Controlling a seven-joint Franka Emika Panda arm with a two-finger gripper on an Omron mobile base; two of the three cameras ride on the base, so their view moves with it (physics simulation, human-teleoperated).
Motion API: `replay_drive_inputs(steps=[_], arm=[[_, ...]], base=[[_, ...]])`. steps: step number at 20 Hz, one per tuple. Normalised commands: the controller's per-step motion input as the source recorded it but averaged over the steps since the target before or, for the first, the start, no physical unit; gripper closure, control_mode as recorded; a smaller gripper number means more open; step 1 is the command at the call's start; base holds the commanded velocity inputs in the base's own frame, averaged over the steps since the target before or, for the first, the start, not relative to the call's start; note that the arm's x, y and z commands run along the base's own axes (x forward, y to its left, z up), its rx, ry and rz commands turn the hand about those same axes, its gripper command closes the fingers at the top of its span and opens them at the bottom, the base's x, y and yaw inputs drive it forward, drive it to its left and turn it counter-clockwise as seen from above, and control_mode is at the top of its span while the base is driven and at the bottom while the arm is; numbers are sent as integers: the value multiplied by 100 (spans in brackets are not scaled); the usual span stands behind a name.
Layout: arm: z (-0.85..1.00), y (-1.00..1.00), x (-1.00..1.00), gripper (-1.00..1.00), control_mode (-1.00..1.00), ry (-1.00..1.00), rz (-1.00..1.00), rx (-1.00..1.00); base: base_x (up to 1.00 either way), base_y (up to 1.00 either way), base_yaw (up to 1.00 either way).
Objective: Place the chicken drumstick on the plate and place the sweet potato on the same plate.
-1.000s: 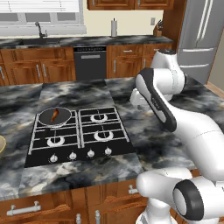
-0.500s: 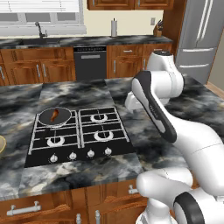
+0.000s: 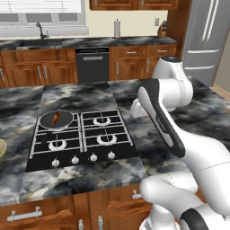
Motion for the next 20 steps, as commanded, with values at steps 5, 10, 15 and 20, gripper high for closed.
replay_drive_inputs(steps=[5,10,15,20], arm=[[0,0,0,-100,100,0,0,0],[0,0,0,-100,100,0,0,0],[0,0,0,-100,100,0,0,0],[0,0,0,-100,100,0,0,0]], base=[[0,90,-1],[0,100,-4],[10,100,-11],[56,87,-15]])
